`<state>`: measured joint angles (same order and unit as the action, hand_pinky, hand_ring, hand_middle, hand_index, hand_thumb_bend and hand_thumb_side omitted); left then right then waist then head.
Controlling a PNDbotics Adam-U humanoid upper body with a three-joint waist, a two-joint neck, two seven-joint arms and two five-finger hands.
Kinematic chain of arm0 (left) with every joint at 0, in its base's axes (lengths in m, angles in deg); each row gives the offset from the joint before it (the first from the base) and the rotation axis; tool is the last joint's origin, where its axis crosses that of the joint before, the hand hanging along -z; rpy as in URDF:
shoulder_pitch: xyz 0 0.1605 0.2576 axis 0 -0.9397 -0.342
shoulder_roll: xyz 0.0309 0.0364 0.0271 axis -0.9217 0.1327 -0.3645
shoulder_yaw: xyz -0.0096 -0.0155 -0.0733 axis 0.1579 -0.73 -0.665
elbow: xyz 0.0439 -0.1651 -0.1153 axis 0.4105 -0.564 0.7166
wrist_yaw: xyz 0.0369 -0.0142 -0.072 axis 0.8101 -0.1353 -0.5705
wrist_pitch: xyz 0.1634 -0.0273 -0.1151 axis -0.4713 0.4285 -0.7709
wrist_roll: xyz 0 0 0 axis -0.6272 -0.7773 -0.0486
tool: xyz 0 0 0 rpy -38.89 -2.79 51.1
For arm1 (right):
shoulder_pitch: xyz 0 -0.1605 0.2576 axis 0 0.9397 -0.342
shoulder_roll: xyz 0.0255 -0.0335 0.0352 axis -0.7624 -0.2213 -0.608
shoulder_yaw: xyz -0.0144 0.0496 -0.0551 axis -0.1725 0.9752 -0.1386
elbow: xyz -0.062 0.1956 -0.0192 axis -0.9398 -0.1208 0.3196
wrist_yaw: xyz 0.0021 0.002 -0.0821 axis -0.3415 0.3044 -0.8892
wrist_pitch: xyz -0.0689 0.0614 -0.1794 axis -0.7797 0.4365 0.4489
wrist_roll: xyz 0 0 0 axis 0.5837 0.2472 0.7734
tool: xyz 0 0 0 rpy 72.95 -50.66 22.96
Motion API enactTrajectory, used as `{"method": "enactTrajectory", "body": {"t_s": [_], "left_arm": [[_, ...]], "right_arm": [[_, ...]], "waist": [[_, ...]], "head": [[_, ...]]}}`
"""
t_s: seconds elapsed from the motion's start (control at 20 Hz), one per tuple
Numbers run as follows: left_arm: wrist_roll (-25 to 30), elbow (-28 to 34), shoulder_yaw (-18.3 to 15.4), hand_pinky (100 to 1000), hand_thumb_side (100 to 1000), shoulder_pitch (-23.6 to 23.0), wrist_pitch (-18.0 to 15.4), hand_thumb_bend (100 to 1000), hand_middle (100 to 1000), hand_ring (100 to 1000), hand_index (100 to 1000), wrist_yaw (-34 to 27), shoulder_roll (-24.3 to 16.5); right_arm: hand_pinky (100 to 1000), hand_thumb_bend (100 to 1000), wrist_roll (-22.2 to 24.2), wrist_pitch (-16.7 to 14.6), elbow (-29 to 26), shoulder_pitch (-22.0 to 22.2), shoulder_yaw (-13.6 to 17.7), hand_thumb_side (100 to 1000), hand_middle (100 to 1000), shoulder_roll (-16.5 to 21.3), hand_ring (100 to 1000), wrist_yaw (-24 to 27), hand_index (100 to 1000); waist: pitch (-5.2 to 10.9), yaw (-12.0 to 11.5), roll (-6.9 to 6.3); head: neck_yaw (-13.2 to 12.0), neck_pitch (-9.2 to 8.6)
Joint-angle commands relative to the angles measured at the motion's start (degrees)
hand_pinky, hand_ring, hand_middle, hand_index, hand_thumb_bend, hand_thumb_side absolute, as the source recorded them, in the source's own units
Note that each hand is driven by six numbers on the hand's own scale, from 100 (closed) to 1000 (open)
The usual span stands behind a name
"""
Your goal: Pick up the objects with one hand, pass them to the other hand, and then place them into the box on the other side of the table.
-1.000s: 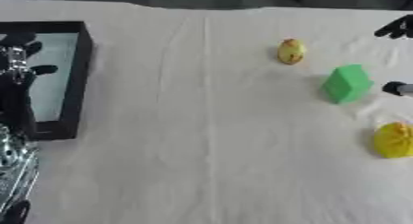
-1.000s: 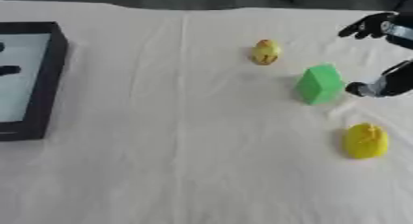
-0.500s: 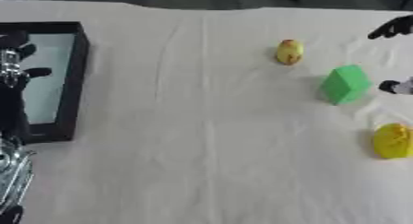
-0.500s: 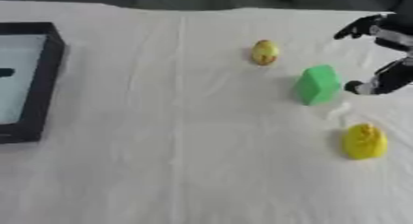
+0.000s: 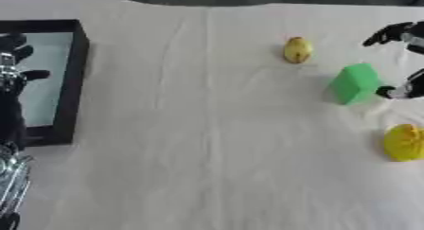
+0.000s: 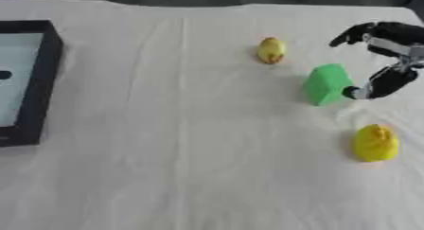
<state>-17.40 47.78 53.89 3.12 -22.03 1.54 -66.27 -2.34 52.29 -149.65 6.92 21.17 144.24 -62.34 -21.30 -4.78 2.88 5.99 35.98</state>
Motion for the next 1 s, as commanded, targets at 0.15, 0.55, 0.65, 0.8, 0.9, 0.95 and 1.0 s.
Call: {"method": "enactTrajectory", "body": {"t_s": [0.15,0.55,0.65,0.8,0.9,0.95,1.0], "left_arm": [[0.31,0.84,0.07,612,739,0.84,-0.01,100,761,812,772,-0.38,-1.02],[0.64,0.88,0.40,612,740,1.16,0.04,100,761,813,772,-0.63,-1.08],[0.65,0.93,0.40,612,740,1.30,0.05,100,761,813,772,-0.67,-1.05],[0.65,0.98,0.42,612,741,1.40,0.07,100,762,814,772,-0.75,-1.01],[0.66,0.99,0.45,612,741,1.41,0.09,100,762,814,771,-0.82,-1.01],[0.70,1.00,0.49,612,741,1.42,0.10,100,762,814,770,-0.85,-1.01],[0.73,1.00,0.52,613,741,1.42,0.11,100,762,814,770,-0.88,-1.01]], "right_arm": [[947,456,-0.12,-1.06,2.19,-1.90,0.34,100,878,0.55,904,-3.46,918],[945,446,-0.76,-2.43,4.08,-2.92,0.27,100,877,-0.61,900,-5.46,914],[946,446,-0.67,-2.66,4.60,-2.96,0.12,100,878,-0.91,900,-5.78,914],[947,446,-0.94,-2.88,5.56,-3.12,0.05,100,885,-1.30,901,-6.68,915],[950,444,-1.24,-3.04,6.33,-3.28,0.02,100,883,-1.56,903,-7.32,915],[950,444,-1.35,-3.10,6.75,-3.40,0.04,100,883,-1.68,903,-7.71,915],[949,443,-1.48,-3.15,7.19,-3.55,0.11,100,883,-1.84,902,-8.04,915]], "waist": [[0.82,-0.03,-0.17],[0.20,-0.25,-0.22],[-0.03,-0.40,-0.24],[-0.28,-0.51,-0.29],[-0.38,-0.54,-0.32],[-0.41,-0.54,-0.34],[-0.43,-0.52,-0.35]], "head": [[0.25,-0.87],[0.66,-1.01],[0.76,-1.14],[0.80,-1.18],[0.75,-1.23],[0.75,-1.26],[0.77,-1.31]]}}
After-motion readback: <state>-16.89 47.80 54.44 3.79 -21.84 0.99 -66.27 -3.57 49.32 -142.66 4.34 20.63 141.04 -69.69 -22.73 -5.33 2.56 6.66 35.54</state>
